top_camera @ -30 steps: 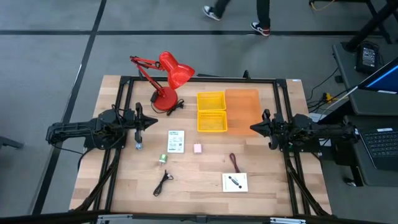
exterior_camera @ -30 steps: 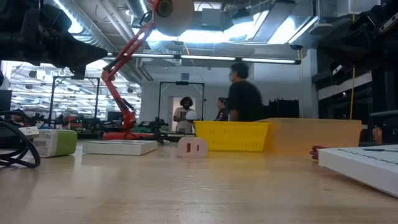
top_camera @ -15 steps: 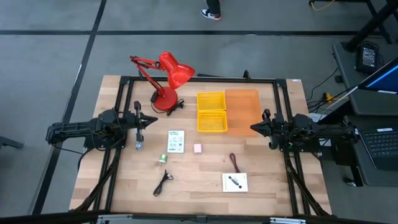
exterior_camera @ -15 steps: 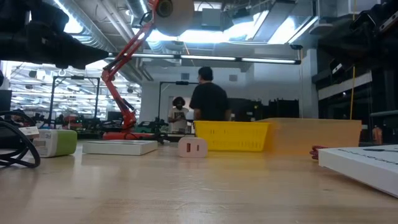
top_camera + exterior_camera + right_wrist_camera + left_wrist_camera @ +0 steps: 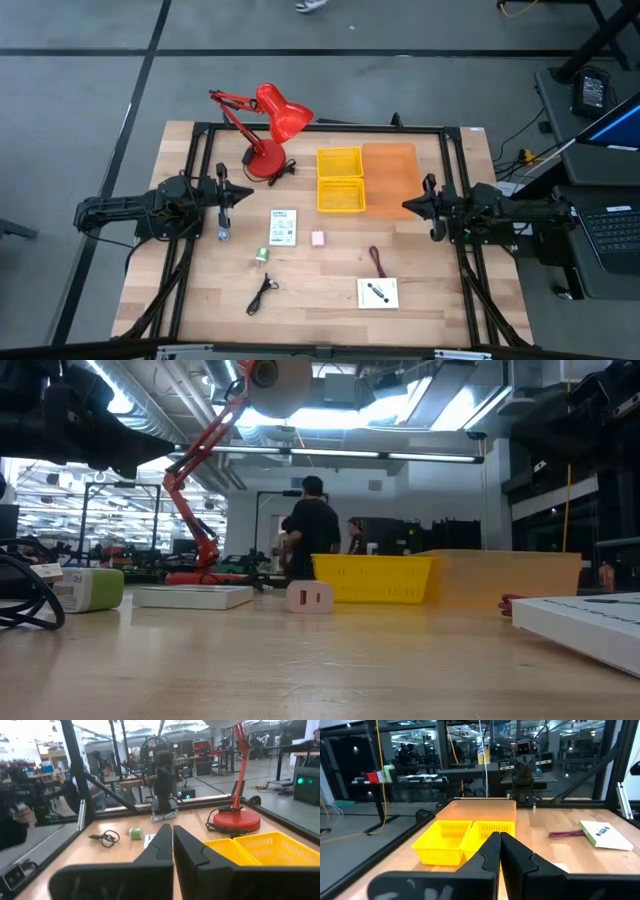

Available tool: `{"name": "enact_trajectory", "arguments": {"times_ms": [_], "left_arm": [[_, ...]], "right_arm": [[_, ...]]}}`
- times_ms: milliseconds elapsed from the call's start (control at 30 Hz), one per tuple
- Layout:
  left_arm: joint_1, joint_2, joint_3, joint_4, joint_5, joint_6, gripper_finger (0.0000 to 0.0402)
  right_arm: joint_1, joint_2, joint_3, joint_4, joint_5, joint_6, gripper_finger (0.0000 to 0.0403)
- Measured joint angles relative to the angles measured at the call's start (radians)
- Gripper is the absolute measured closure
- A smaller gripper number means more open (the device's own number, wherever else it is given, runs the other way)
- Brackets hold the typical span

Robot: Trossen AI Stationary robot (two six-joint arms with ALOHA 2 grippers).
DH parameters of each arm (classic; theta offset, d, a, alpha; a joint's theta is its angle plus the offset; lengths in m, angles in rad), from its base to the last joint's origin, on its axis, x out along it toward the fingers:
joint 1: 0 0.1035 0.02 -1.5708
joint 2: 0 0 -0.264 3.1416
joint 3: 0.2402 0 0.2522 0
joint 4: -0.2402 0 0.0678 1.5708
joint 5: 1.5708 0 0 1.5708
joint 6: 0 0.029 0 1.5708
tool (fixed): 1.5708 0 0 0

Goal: Pick and place items into bin
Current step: Put the right white card reader box into the orange bin

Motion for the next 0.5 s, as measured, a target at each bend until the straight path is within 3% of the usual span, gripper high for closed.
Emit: {"name": "enact_trajectory", "arguments": {"times_ms": [500], "left_arm": [[0.0, 0.011, 0.006, 0.001, -0.016, -0.071, 0.0399]], "right_arm": [[0.0, 0.0, 0.011, 0.062, 0.031, -0.006, 0.0403]]}}
